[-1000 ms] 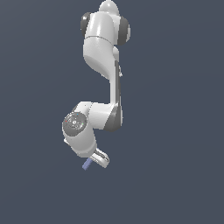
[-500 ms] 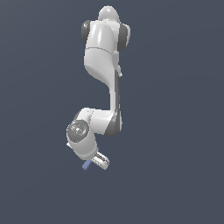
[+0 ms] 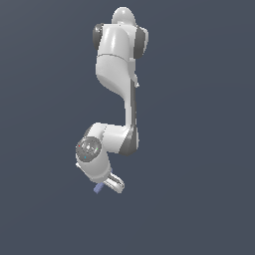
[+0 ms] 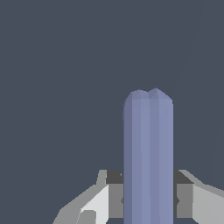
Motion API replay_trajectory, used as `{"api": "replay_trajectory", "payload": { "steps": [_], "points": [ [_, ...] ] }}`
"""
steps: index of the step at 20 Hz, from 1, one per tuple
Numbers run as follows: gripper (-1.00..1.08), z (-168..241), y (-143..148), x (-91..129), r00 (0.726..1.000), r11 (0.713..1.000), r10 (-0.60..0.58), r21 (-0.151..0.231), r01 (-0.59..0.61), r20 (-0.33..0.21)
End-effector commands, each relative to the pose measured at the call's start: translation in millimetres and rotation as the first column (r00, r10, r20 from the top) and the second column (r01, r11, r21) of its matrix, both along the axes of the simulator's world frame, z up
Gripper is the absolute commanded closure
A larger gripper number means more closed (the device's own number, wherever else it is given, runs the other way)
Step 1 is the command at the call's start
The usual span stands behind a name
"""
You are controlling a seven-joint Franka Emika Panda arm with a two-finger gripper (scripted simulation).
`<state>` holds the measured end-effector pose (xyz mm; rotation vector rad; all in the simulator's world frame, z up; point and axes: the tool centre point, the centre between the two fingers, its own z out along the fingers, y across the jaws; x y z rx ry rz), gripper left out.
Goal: Pick up the object and move it to a goal position.
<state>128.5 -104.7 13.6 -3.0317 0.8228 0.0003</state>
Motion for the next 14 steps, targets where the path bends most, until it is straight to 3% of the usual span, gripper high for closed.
{"api": "replay_trajectory", "payload": {
  "steps": [1, 14],
  "points": [
    [1.08, 0, 0, 0, 1.000, 1.000, 0.000, 0.000, 0.000, 0.000],
    [1.08, 20, 0, -8, 1.000, 1.000, 0.000, 0.000, 0.000, 0.000]
  ]
}}
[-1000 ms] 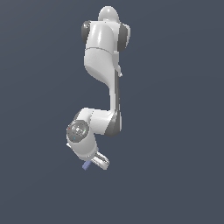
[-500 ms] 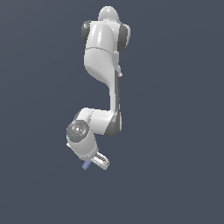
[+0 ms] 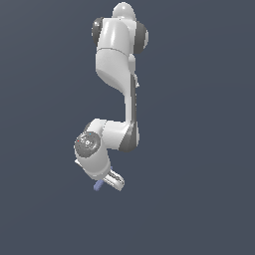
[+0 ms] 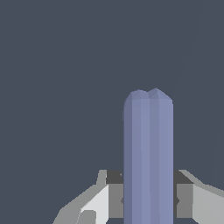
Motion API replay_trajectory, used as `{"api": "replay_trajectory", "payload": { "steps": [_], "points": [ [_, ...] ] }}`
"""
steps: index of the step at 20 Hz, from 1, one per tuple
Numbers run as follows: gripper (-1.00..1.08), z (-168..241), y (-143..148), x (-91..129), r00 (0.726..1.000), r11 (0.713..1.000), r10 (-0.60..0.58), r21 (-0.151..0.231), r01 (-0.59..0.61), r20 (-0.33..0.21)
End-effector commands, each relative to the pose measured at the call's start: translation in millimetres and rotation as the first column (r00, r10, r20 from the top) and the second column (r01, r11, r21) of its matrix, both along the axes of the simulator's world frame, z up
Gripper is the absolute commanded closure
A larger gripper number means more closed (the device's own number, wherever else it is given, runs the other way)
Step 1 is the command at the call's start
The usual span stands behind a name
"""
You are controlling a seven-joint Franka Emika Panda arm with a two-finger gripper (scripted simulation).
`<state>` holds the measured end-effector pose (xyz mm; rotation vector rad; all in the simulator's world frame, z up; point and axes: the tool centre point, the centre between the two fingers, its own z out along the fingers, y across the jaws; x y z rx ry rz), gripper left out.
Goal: Pick up the object and move it to a goal position.
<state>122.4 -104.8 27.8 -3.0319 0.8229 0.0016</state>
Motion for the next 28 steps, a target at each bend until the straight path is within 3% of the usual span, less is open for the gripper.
{"api": "replay_trajectory", "payload": {
  "steps": [1, 10, 28],
  "points": [
    [1.08, 9, 0, -3, 1.000, 1.000, 0.000, 0.000, 0.000, 0.001],
    [1.08, 67, 0, -26, 1.000, 1.000, 0.000, 0.001, 0.000, 0.001],
    [1.08, 244, -3, -93, 1.000, 1.000, 0.000, 0.001, 0.000, 0.001]
  ]
}}
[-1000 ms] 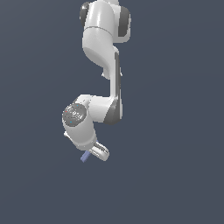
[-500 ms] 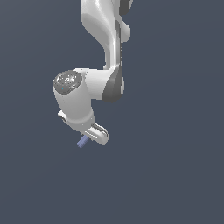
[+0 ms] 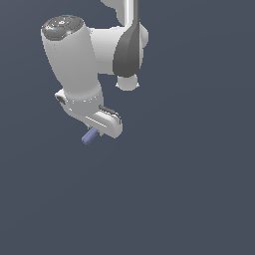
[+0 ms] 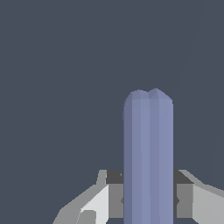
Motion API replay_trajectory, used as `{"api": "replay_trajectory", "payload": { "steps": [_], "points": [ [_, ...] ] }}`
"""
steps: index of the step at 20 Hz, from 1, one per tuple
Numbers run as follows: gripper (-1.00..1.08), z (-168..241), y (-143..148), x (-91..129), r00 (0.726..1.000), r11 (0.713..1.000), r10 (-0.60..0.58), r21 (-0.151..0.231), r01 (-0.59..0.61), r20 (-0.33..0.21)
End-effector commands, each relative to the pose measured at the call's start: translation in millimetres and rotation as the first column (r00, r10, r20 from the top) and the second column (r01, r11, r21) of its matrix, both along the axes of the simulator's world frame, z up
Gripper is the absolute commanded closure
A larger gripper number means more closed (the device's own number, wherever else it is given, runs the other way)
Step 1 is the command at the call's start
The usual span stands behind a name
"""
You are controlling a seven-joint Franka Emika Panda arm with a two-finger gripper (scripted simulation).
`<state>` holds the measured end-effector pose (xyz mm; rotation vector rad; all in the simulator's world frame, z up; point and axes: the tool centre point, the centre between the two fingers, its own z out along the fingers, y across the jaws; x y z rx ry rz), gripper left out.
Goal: Pick up the object and move it to a goal position.
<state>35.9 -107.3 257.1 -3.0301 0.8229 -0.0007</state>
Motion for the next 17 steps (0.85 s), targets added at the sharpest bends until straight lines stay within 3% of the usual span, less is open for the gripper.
{"api": "replay_trajectory", "payload": {
  "steps": [1, 9, 17],
  "points": [
    [1.08, 24, 0, -9, 1.000, 1.000, 0.000, 0.000, 0.000, -0.001],
    [1.08, 83, -1, -28, 1.000, 1.000, 0.000, -0.001, 0.000, -0.001],
    [1.08, 101, -2, -33, 1.000, 1.000, 0.000, -0.002, 0.000, -0.001]
  ]
}}
